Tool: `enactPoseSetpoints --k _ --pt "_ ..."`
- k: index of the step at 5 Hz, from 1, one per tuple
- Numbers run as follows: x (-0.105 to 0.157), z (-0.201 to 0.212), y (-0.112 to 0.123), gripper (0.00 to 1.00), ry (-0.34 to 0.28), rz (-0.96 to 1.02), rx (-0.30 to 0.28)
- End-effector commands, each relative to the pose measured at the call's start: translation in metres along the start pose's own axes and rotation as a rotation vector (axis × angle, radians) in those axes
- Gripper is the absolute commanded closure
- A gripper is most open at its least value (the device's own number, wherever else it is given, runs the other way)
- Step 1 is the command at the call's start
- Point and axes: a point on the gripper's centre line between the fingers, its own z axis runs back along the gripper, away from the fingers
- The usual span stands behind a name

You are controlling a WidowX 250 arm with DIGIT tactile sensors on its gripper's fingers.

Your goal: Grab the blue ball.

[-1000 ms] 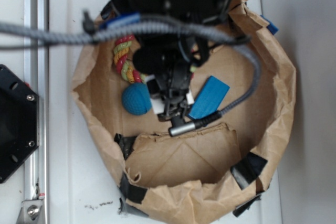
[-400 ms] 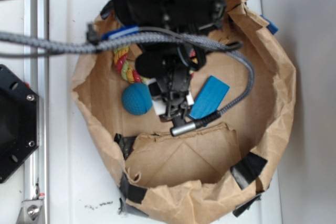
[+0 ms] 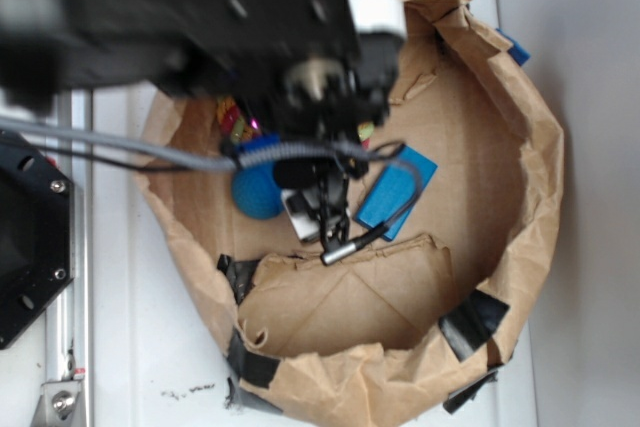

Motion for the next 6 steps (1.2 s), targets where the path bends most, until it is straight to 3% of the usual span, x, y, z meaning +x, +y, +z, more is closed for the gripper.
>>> enactPoseSetpoints --k 1,5,6 --pt "0.021 -0.027 0.000 0.00 -0.045 0.244 -0.086" --pt "0.021 0.001 0.015 0.00 -0.094 0.249 -0.152" --pt "0.002 0.007 0.022 0.00 -0.122 0.235 -0.157"
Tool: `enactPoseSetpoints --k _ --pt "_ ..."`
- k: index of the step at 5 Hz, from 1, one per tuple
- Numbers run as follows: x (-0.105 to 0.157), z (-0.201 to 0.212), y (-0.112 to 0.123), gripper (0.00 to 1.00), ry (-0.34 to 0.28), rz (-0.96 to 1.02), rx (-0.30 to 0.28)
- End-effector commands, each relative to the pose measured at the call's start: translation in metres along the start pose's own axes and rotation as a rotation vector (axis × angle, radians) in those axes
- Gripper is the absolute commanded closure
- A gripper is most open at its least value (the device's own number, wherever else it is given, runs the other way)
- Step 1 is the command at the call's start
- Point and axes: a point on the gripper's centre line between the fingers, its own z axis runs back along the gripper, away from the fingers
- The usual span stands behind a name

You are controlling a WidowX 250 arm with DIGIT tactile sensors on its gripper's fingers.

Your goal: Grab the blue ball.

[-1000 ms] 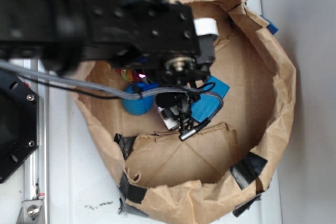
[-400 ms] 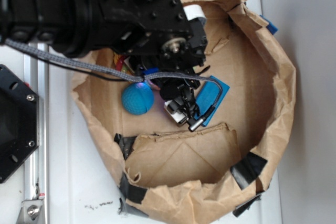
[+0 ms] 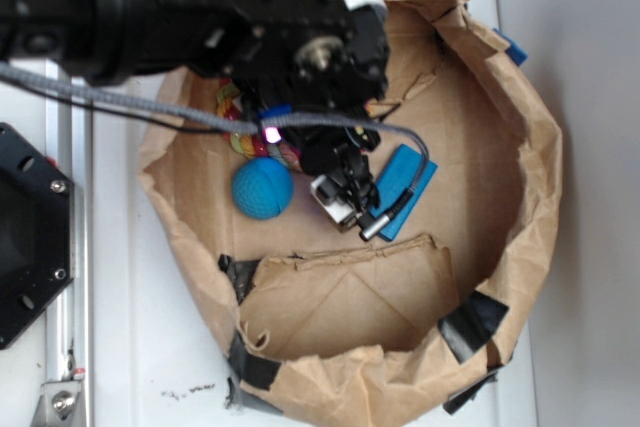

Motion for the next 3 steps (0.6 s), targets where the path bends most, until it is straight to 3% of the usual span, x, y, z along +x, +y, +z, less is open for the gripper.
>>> enactPoseSetpoints --k 1,3 --pt "-0.023 0.010 0.014 0.00 -0.082 -0.031 0.004" --pt "-0.028 -0.003 0.014 0.00 -0.078 -0.040 0.052"
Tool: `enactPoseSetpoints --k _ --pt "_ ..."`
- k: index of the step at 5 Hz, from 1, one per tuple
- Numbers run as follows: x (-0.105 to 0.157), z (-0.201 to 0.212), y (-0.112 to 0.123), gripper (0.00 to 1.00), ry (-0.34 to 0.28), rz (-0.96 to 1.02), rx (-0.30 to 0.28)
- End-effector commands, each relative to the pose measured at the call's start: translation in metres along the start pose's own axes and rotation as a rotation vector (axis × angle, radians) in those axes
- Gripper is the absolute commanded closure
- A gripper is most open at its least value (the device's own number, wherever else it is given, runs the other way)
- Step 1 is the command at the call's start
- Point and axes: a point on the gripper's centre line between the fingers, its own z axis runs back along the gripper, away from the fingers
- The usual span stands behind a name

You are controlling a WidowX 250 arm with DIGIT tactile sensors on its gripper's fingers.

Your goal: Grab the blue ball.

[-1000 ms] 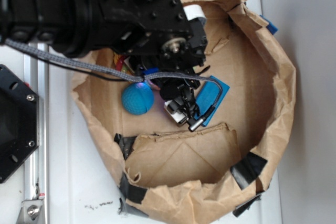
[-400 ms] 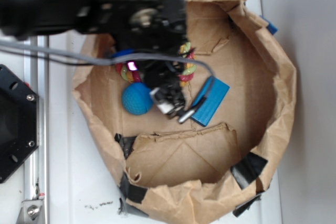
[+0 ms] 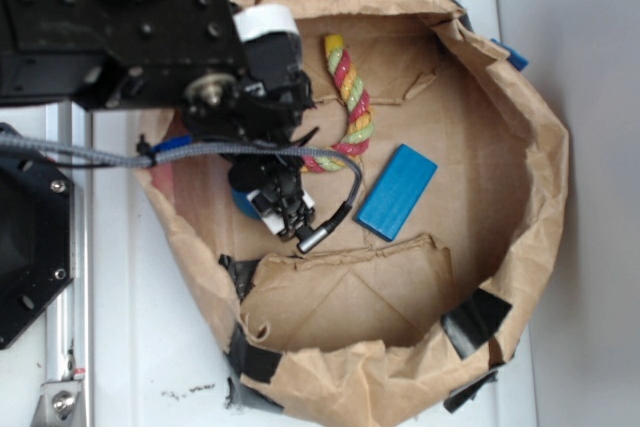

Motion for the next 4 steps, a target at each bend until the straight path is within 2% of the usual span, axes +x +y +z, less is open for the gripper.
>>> enactPoseSetpoints --k 1,2,3,4 --pt "0.003 -0.006 -0.005 0.00 -0.034 -0.005 0.006" --pt "-0.009 -0.008 -0.011 0.00 -0.008 -0.044 -0.018" --pt "-0.006 -0.009 -0.020 0.00 0.000 -0.032 -0.076" --pt "-0.005 -0.029 -0.027 0.00 -0.014 -0.024 -0.012"
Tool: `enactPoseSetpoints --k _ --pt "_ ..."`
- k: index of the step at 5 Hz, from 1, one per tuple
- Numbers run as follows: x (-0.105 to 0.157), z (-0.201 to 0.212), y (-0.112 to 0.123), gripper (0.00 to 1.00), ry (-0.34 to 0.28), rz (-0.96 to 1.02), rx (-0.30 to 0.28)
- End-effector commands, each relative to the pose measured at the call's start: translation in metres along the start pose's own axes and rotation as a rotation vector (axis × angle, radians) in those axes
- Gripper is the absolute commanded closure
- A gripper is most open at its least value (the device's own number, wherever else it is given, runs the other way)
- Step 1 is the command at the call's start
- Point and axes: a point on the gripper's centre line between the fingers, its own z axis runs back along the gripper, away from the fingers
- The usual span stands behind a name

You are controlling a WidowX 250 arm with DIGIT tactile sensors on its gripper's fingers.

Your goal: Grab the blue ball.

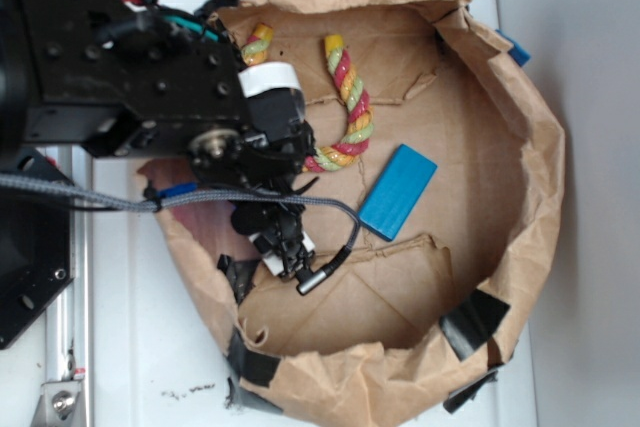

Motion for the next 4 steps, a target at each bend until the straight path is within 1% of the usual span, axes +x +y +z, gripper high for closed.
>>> enactPoseSetpoints --k 1,2,3,4 --pt "0.009 -0.028 0.000 0.00 -0.045 0.000 0.095" --pt "0.011 -0.026 0.004 1.00 -0.041 0.035 0.076" --pt "0.010 -0.019 0.003 1.00 -0.049 0.016 0.064" --pt "0.009 -0.009 0.002 1.00 -0.035 -0.043 0.063"
